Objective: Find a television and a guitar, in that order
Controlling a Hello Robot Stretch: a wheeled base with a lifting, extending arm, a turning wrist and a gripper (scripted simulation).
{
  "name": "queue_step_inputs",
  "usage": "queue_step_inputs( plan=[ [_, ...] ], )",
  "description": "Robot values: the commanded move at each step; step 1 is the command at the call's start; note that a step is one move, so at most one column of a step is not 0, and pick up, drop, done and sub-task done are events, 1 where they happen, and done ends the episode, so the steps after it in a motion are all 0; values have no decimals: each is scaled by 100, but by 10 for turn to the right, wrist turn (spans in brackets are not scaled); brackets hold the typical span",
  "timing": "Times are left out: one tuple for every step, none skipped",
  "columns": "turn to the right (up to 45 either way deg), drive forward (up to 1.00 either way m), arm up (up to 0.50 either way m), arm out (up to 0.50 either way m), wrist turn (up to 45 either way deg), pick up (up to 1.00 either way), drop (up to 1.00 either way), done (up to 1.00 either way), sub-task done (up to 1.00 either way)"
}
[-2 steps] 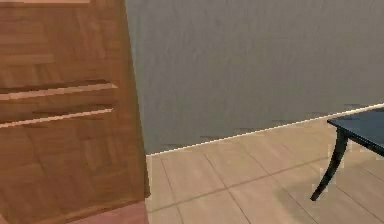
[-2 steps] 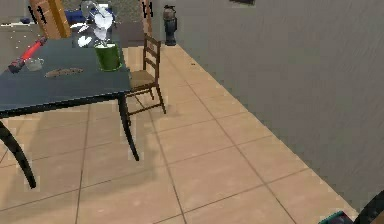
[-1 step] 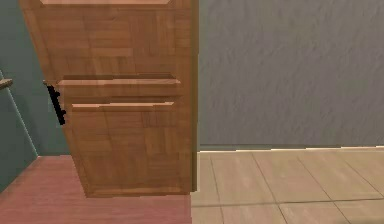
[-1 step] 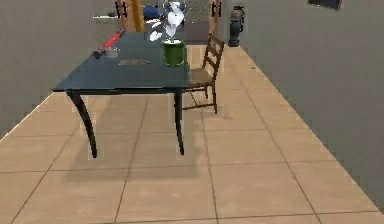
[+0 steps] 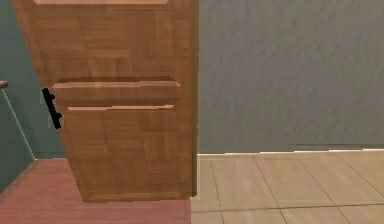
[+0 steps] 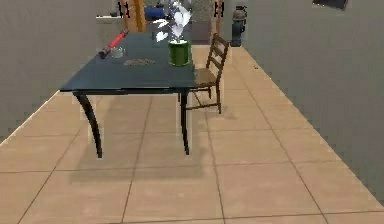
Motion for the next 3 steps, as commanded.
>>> queue_step_inputs(
  plan=[
    [450, 0, 0, 0, 0, 0, 0, 0, 0],
    [390, 0, 0, 0, 0, 0, 0, 0, 0],
    [30, 0, 0, 0, 0, 0, 0, 0, 0]
  ],
)
